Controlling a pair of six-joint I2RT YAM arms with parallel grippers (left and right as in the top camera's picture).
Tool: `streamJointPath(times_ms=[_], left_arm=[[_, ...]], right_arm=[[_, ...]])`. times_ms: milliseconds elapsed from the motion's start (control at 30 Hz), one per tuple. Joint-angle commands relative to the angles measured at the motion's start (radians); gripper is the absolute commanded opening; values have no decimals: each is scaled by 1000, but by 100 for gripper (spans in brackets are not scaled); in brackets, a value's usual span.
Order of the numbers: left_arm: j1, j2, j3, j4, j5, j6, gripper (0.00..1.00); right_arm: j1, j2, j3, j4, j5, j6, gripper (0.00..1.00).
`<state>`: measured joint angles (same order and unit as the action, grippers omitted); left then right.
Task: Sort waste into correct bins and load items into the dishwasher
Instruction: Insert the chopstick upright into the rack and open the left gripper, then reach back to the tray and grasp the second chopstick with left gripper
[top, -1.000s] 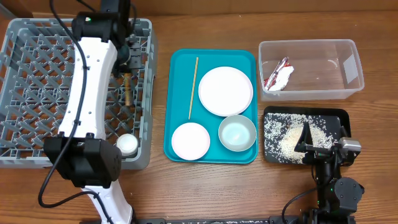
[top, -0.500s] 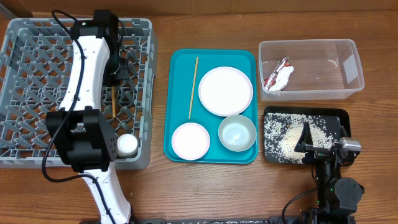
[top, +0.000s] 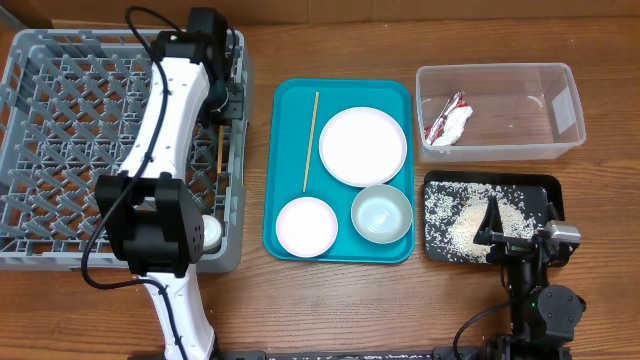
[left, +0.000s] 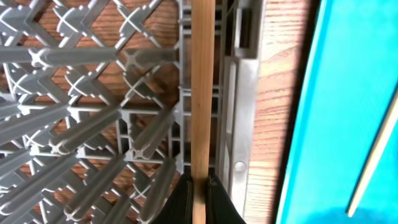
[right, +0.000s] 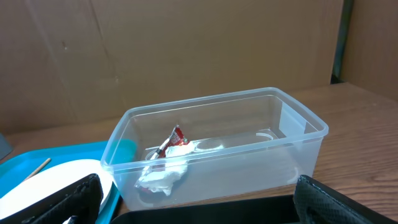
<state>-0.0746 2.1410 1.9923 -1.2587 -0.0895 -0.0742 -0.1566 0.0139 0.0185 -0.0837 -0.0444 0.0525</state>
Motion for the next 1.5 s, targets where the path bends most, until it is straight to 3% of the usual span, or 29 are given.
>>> streamJointPath(times_ms=[0,33,133,200,300,400,500,600,667,833,1033,1467], left_arm=[[10,-7,-25,-5,-34,-36,4],[11,-7,-25,-6,-60,-54,5],[11,-10,-19,-8,-78,-56,18],[11,-10,-5,-21,-76,-56,40],[6,-10,47,-65,-67,-56,60],[1,-10,117,-116,-17,-56,55],[-24,-10,174,-137,128,-56,50],[-80,-9,175,-131,188,-60,50],[-170,-7,111,-68,104,-115,54],[-243,-7,-55,77,79,-178,57],[-262,-7,-264,305,218,-198,55],[-270,-3,-474,475,211,-166,40]], right_arm=[[-3,-11,-10,3,5,7,100],[-3,-11,-10,3,5,7,100],[-3,-11,-10,3,5,7,100],[-3,-11,-10,3,5,7,100],[-3,-11,-10,3,5,7,100],[-3,-11,-10,3,5,7,100],[-3,-11,-10,3,5,7,100],[-3,-11,-10,3,5,6,100],[-3,-11,-10,3,5,7,100],[-3,-11,-10,3,5,7,100],[-3,-11,-10,3,5,7,100],[-3,-11,-10,3,5,7,100]])
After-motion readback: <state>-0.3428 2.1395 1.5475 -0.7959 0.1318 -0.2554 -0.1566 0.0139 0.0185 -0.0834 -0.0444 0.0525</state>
